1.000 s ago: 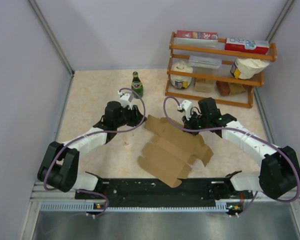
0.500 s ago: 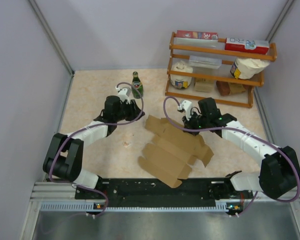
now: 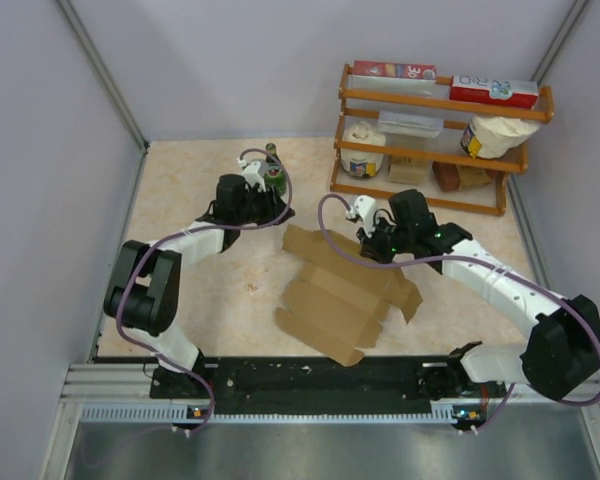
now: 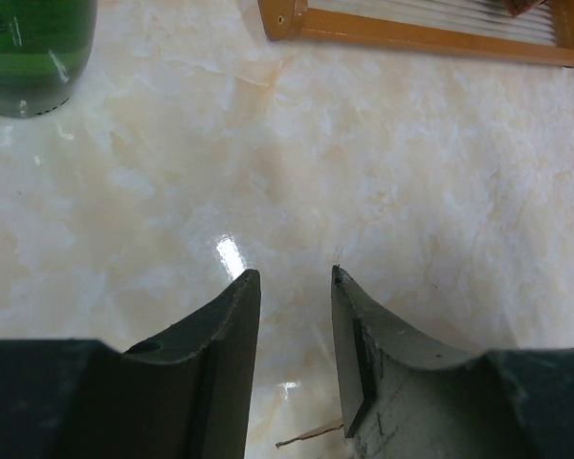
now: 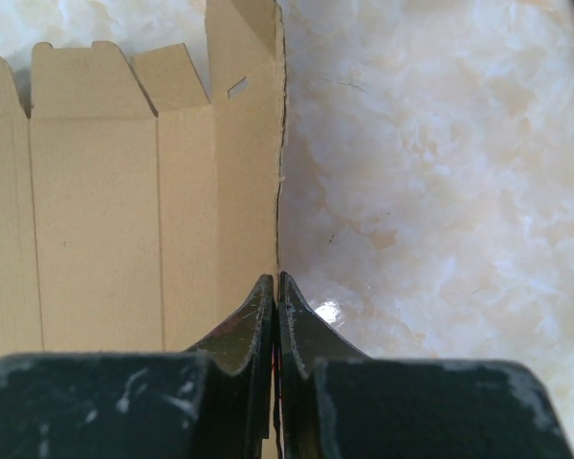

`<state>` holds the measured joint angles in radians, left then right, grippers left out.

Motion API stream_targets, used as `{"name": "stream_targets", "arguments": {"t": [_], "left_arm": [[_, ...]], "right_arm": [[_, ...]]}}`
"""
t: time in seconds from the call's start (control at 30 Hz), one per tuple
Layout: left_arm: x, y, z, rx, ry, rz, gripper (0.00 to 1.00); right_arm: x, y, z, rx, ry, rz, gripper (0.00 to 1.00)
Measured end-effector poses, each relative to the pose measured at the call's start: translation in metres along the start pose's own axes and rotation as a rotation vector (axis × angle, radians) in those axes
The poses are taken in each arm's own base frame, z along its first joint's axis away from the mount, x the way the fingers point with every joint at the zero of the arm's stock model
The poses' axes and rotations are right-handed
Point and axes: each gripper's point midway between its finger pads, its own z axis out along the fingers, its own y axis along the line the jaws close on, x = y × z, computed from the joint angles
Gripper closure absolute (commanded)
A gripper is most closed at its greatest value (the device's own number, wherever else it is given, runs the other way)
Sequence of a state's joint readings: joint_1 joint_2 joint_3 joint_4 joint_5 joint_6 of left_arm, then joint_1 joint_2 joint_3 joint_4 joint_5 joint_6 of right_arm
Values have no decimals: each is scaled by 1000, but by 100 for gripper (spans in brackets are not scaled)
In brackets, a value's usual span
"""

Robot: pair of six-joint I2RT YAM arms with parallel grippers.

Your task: Fold the paper box

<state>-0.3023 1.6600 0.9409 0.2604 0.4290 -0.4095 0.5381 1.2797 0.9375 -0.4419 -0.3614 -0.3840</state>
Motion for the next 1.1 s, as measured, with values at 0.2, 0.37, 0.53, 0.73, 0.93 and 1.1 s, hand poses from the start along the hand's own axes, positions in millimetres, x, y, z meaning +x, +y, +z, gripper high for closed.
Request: {"name": "stream_targets", "arguments": {"t": [0.2, 0.37, 0.53, 0.73, 0.93, 1.1], "left_arm": [[5, 6, 7, -3, 21, -19, 59], [10, -1, 9, 59, 48, -36, 61], [20, -24, 7, 219, 62, -60, 61], [43, -48, -7, 385, 82, -93, 64], [69, -57, -22, 465, 91, -115, 64], [78, -63, -29, 504, 81, -121, 64]], "right_arm": [[0, 2, -4, 7, 13, -51, 100], [-4, 1, -13, 23, -1, -105, 100], [-10, -2, -20, 43, -18, -151, 100], [-10, -5, -20, 54, -12, -180, 100], [-6, -13, -14, 89, 24, -210, 100], [-7, -8, -8, 95, 33, -274, 100]]}}
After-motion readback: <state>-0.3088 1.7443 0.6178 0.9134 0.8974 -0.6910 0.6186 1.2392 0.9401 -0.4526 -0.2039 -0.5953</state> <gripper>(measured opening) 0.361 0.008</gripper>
